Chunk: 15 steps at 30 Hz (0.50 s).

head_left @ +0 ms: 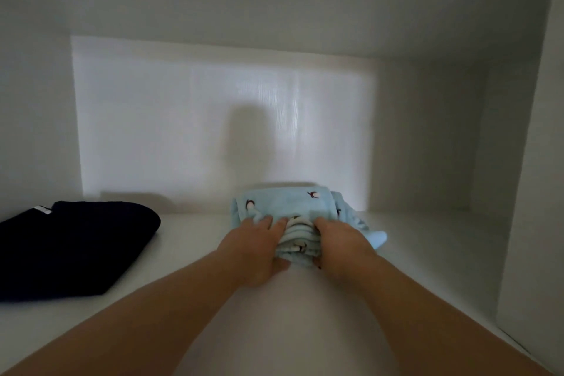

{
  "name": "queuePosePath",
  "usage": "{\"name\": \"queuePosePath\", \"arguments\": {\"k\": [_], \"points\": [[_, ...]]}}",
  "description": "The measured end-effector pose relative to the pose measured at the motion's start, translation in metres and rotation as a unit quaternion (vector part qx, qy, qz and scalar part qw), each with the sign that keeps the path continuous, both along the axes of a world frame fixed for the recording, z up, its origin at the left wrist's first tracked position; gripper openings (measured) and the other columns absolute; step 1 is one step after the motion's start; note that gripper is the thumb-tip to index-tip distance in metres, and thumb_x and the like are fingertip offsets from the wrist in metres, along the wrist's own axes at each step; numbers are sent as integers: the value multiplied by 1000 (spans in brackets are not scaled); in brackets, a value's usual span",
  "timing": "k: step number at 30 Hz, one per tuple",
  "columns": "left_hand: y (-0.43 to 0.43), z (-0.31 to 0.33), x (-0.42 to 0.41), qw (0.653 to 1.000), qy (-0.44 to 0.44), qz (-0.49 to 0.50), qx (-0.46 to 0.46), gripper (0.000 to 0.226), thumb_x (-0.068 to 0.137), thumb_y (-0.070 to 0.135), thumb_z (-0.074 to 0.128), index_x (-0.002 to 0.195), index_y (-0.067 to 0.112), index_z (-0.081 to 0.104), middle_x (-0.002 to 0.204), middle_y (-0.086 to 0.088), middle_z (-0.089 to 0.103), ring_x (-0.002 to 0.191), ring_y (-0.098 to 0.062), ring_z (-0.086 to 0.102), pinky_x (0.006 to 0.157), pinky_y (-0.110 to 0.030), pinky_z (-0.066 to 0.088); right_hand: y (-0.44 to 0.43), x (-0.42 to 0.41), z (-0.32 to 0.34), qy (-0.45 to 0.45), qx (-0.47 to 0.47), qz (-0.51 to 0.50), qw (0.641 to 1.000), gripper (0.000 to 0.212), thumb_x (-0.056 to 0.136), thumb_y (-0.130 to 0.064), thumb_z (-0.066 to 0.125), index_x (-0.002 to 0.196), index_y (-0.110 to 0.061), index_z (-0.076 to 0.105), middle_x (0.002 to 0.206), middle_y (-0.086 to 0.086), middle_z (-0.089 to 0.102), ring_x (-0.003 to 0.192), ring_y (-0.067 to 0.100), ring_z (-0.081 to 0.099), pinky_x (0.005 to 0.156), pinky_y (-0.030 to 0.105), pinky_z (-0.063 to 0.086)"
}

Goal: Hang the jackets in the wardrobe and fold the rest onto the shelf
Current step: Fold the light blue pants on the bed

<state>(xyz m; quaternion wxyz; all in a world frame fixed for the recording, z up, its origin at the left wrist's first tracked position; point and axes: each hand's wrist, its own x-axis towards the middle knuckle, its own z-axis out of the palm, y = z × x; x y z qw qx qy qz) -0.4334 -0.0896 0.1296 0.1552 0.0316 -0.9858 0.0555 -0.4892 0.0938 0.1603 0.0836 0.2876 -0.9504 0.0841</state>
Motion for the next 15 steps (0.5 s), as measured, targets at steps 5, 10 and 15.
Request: {"name": "queuePosePath", "arguments": {"k": [5, 10, 15], "points": [[5, 2, -32, 1000, -1, -17, 6, 89, 91, 65, 51, 160, 30, 8, 163, -5, 23, 144, -35, 30, 111, -47, 38, -3, -31, 0, -19, -17, -41, 999, 48, 97, -26, 57, 142, -18, 43, 138, 5, 54, 127, 19, 54, 109, 28, 39], [12, 1, -59, 999, 24, -24, 8, 84, 92, 62, 54, 158, 28, 16, 155, -2, 34, 135, -34, 39, 103, -44, 43, -10, -62, -6, 6, 0, -94, 996, 50, 98, -24, 51, 145, -14, 39, 145, 11, 48, 133, 26, 48, 113, 37, 38], [13, -2, -80, 999, 34, -29, 6, 82, 91, 63, 54, 156, 27, 21, 150, -2, 40, 131, -32, 43, 102, -44, 44, -15, -91, -14, -2, 6, -108, 994, 70, 87, -23, 66, 148, -19, 32, 153, 7, 39, 141, 23, 40, 117, 33, 32]]}}
